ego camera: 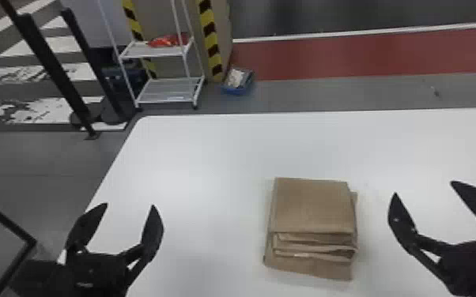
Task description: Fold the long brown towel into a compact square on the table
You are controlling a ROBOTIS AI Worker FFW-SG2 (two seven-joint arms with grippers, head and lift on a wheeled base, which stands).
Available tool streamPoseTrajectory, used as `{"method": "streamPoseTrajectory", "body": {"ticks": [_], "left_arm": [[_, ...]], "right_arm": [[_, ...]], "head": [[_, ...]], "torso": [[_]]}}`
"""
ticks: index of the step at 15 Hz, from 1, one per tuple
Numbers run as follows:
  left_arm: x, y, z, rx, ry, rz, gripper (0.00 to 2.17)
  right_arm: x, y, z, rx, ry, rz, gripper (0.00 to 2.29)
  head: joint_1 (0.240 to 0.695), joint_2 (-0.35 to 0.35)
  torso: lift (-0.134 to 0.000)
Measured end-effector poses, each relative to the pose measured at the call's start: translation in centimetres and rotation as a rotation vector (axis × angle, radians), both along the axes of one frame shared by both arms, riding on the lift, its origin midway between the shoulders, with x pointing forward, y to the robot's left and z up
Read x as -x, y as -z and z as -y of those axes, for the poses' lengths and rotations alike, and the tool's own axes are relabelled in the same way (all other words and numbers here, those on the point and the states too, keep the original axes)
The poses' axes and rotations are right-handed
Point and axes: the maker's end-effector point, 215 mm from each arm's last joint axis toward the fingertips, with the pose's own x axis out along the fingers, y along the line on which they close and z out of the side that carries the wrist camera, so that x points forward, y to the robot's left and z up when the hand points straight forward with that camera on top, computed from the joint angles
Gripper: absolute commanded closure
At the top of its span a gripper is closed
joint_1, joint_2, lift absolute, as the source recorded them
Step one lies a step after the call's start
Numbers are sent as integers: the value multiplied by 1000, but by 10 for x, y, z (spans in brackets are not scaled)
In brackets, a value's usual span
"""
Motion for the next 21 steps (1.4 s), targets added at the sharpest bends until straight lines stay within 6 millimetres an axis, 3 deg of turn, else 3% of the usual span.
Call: {"method": "streamPoseTrajectory", "body": {"ticks": [21], "left_arm": [[19,-7,8,-3,32,0,124]], "right_arm": [[1,2,-18,-18,-26,-33,134]], "head": [[695,222]], "torso": [[-124]]}}
